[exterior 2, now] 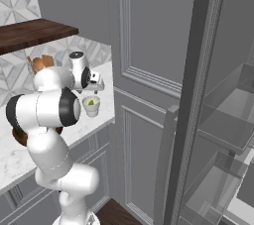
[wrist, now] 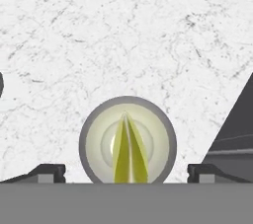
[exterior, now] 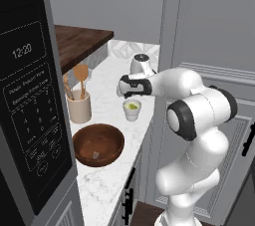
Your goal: Grab a lemon wedge from the fridge and one ice cube from the ice bowl, and put them in the glass of lemonade.
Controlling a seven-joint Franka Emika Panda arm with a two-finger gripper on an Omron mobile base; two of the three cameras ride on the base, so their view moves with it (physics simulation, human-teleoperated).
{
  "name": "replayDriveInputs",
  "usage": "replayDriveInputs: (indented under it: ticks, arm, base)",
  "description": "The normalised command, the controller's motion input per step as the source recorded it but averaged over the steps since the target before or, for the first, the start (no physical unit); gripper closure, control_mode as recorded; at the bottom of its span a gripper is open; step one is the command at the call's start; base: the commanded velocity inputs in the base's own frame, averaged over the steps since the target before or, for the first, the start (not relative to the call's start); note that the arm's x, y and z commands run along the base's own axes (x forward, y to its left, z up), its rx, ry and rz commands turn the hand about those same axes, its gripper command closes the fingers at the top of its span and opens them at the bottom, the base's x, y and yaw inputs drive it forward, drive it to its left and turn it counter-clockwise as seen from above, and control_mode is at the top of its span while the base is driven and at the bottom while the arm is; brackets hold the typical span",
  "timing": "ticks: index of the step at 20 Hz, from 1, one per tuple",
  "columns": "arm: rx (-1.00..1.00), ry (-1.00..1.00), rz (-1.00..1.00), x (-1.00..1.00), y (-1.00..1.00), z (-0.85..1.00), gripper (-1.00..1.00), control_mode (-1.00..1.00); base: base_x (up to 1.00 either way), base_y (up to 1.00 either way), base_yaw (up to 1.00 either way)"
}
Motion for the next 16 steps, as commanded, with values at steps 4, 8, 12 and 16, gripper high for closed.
replayDriveInputs:
  ticks: [4, 8, 12, 16]
  arm:
    - [0.07, -0.17, 0.0, -0.2, 0.0, 0.22, -1.0, -1.0]
    - [0.05, -0.11, 0.0, -0.25, 0.0, 0.17, -1.0, -1.0]
    - [0.07, -0.12, 0.0, -0.83, -0.25, 0.02, -1.0, -1.0]
    - [-0.01, -0.01, 0.0, -0.93, -0.32, 0.42, -1.0, -1.0]
  base:
    - [0.0, 0.0, 0.0]
    - [0.0, 0.0, 0.0]
    - [0.0, 0.0, 0.0]
    - [0.0, 0.0, 0.0]
